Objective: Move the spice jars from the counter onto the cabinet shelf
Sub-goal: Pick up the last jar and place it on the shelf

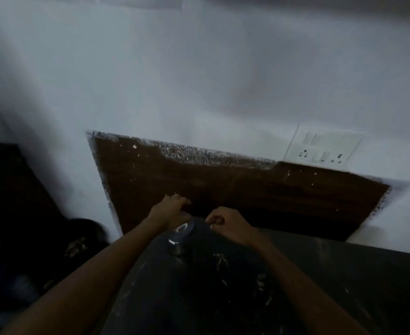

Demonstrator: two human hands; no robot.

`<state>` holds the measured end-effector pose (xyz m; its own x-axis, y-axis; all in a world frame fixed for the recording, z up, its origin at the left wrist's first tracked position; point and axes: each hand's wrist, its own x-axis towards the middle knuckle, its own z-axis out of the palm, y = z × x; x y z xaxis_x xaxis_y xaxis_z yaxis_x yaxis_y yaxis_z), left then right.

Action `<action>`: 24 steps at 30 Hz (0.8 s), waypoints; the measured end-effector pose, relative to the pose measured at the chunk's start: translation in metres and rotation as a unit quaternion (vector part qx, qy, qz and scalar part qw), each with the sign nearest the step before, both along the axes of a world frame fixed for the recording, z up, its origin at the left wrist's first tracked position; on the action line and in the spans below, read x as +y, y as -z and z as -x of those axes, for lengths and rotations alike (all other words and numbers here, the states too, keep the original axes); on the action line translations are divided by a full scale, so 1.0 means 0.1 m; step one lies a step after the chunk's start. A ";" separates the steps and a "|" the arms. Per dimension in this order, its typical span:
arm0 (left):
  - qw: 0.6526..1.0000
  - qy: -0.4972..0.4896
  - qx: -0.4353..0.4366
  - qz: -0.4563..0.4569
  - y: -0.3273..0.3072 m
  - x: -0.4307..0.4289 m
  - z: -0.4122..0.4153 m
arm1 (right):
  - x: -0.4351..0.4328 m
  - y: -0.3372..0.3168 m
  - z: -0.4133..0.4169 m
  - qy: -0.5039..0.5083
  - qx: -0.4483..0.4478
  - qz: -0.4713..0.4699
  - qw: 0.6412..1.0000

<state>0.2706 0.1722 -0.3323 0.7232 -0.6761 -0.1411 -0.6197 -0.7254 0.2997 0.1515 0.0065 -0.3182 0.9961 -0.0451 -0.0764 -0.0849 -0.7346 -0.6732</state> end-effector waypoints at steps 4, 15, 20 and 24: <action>0.993 -0.029 0.101 -0.052 0.42 0.02 -0.01 | 0.01 0.27 0.03 0.021 0.044 -0.019 0.999; 0.996 -0.069 0.050 0.040 0.71 -0.04 0.18 | -0.13 0.46 0.44 0.089 0.070 -0.092 0.989; 0.975 -0.007 0.161 0.155 0.53 -0.22 0.35 | -0.13 0.39 0.76 0.126 0.000 -0.120 0.985; 0.928 0.068 0.315 0.188 0.14 -0.35 0.64 | -0.21 0.23 1.17 0.093 0.004 -0.147 0.985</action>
